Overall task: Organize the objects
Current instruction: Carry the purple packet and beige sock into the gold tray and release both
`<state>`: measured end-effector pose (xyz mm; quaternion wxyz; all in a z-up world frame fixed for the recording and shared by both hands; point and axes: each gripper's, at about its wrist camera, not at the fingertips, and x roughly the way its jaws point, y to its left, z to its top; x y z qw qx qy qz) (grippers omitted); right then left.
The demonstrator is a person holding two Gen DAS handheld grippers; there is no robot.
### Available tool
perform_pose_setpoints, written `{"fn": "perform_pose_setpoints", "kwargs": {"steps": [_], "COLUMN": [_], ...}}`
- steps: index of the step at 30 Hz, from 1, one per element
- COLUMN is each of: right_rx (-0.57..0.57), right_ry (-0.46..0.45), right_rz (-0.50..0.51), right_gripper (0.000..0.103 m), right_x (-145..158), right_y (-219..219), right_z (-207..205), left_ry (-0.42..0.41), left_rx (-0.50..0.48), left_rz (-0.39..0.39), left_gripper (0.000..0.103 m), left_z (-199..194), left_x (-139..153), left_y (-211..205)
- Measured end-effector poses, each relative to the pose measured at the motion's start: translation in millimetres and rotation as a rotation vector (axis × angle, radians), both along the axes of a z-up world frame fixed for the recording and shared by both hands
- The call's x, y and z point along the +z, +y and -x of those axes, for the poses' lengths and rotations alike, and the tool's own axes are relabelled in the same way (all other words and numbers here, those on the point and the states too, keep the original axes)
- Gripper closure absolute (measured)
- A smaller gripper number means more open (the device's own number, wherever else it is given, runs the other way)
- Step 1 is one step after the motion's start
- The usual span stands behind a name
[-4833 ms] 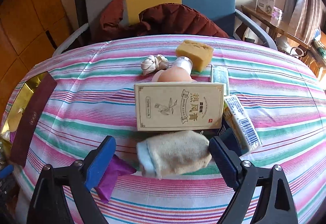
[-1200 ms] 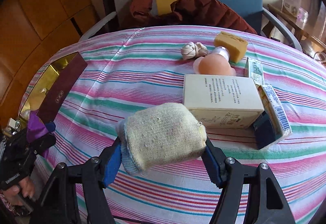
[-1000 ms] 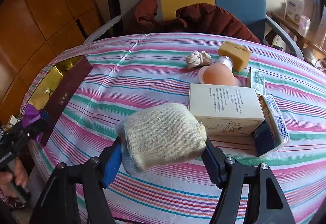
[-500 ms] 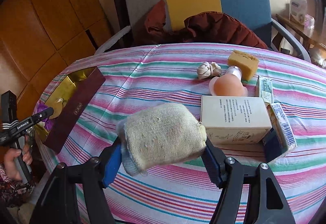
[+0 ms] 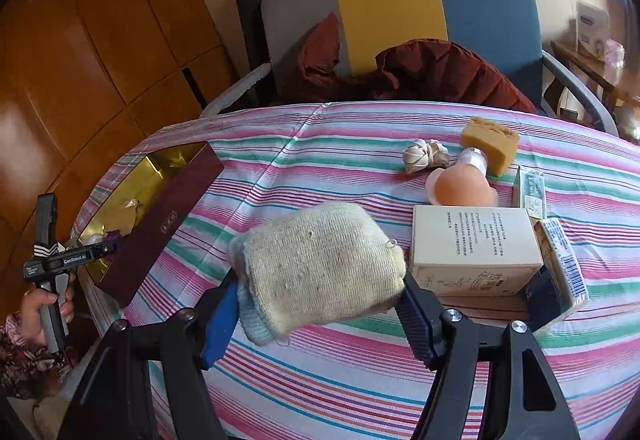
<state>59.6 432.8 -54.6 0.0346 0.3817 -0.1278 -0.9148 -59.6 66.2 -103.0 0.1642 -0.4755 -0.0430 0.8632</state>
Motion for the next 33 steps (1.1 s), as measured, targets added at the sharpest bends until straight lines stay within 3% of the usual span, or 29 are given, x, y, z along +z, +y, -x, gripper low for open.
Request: {"fn": "perform_pose_setpoints", "kwargs": {"steps": [5, 11, 16, 21, 33], "right_rx": [0.035, 0.078, 0.136, 0.194, 0.298], "right_ry": [-0.021, -0.036, -0.015, 0.019, -0.012], "right_rz": [0.017, 0.073, 0.117, 0.119, -0.007], "right_gripper": [0.032, 0.032, 0.032, 0.032, 0.032], "right_x": [-5.5, -9.3, -1.8, 10.6, 16.9], "right_y": [-17.2, -54.5, -92.6, -130.2, -220.5], "right_z": [3.8, 10.7, 19.0, 29.7, 73.3], "left_ry": [0.004, 0.004, 0.002, 0.045, 0.098], "left_rx": [0.015, 0.051, 0.016, 0.021, 0.319], "left_rz": [-0.046, -0.018, -0.046, -0.074, -0.167], "left_gripper": [0.058, 0.058, 0.057, 0.047, 0.047], "left_z": [-3.9, -2.0, 0.4, -1.5, -10.4], "left_x": [5.7, 12.3, 20.4, 34.4, 46.3], "left_y": [-6.5, -10.0, -11.5, -15.7, -60.1]}}
